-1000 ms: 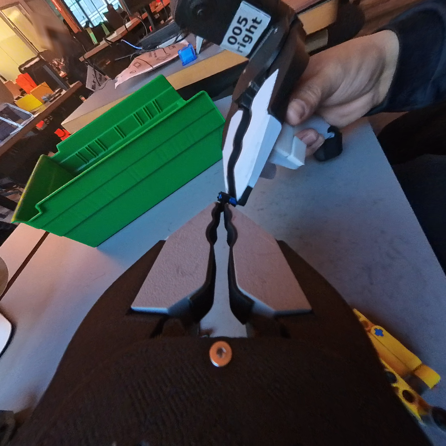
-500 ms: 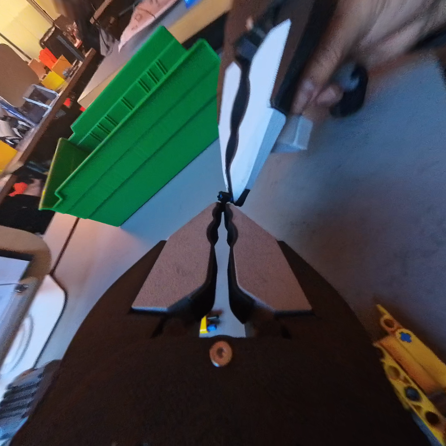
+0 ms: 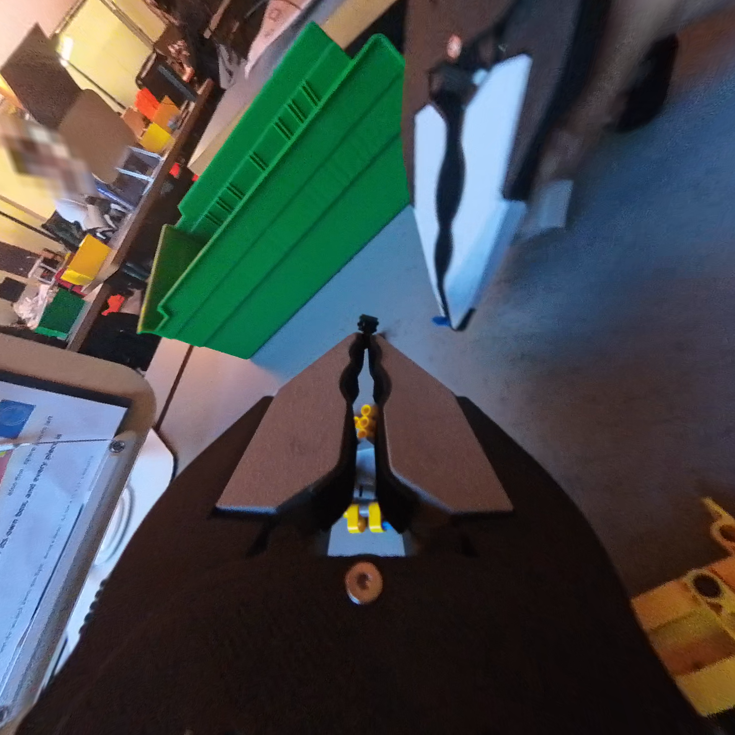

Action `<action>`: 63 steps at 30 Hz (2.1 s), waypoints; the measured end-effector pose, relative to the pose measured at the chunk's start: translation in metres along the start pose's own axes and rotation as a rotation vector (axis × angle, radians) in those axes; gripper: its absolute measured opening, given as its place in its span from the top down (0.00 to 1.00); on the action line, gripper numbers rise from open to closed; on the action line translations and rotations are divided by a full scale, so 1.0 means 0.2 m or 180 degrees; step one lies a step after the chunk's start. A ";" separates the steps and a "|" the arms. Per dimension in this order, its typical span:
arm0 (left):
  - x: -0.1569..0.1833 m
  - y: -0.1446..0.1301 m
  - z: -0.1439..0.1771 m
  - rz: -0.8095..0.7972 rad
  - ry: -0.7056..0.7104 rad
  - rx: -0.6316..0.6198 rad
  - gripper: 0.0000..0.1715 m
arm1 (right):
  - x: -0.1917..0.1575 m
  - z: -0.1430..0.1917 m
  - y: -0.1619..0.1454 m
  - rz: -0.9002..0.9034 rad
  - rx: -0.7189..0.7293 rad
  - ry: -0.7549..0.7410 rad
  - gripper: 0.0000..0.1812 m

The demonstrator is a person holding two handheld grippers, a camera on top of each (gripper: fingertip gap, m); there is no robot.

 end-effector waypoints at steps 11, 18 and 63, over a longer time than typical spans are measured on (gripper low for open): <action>-0.04 -0.04 -0.04 0.0979 -0.0423 0.0198 1.00 | 0.25 0.63 0.49 0.0925 0.0471 -0.1698 0.99; -0.06 -0.04 -0.02 0.1192 -0.0478 0.0289 1.00 | 0.66 0.70 0.36 -0.0078 -0.0317 -0.1697 0.85; -0.15 -0.04 0.02 0.1824 -0.0395 0.0716 0.92 | 0.51 0.70 0.46 0.0128 -0.0049 -0.2099 0.88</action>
Point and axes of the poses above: each gripper's, where its closed fingertips meet, z back along the fingers, y out of its top, x = y × z across the jaws, the point moved 9 cm from there along z, back along the fingers, and after that the axes turned 13 degrees about x, right-handed, at the moved point
